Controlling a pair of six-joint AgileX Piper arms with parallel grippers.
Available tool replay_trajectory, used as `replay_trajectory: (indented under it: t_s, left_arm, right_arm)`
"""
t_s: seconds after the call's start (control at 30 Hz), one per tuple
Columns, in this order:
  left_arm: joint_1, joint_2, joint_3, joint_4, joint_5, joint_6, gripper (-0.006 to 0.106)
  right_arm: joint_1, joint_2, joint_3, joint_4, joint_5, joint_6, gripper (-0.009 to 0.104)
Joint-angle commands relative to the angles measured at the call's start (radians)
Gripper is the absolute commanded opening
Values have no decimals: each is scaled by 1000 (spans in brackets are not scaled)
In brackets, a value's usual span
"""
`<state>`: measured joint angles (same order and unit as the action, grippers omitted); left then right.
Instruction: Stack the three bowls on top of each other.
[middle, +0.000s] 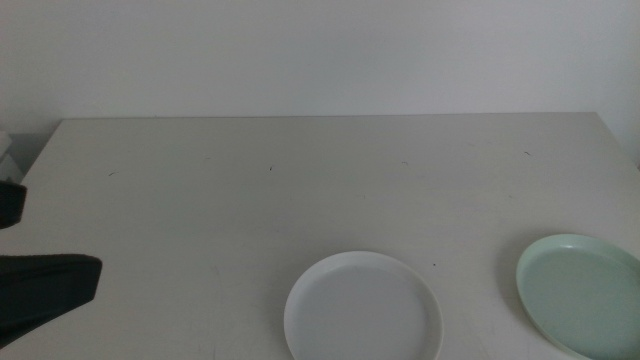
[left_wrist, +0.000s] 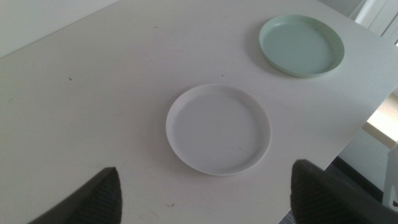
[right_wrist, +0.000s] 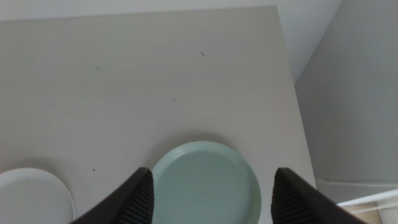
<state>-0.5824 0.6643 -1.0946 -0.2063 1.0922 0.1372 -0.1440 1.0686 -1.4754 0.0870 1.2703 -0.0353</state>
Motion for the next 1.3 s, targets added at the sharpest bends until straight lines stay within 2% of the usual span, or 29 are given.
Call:
replay_trajectory:
  t_s: [0.0, 0.2, 0.33, 0.47, 0.7, 0.87, 1.1, 1.27]
  left_arm:
    - [-5, 4, -29, -12, -62, -7, 93]
    - [-5, 4, -29, -9, -62, -7, 93]
    - [-5, 4, -29, -7, -62, -7, 93]
    - [-5, 4, -29, -7, -62, -7, 93]
    - [-5, 4, -29, -4, -62, -7, 93]
    - [-5, 4, -29, 41, -61, -7, 93]
    - [-5, 4, -29, 92, -61, -7, 93]
    - [-5, 4, -29, 92, -61, -7, 93]
  right_arm:
    - [-50, 27, -29, 35, 24, -60, 48]
    - [-137, 117, -26, 23, 23, -71, 48]
    - [-150, 161, -16, -13, 23, -71, 48]
    - [-151, 162, 75, -29, 12, -71, 48]
    - [-157, 204, 255, -21, -112, -72, 48]
    - [-233, 279, 362, 16, -274, -96, 48]
    - [-290, 400, 389, 15, -364, -177, 48]
    - [-290, 494, 389, 94, -408, -237, 48]
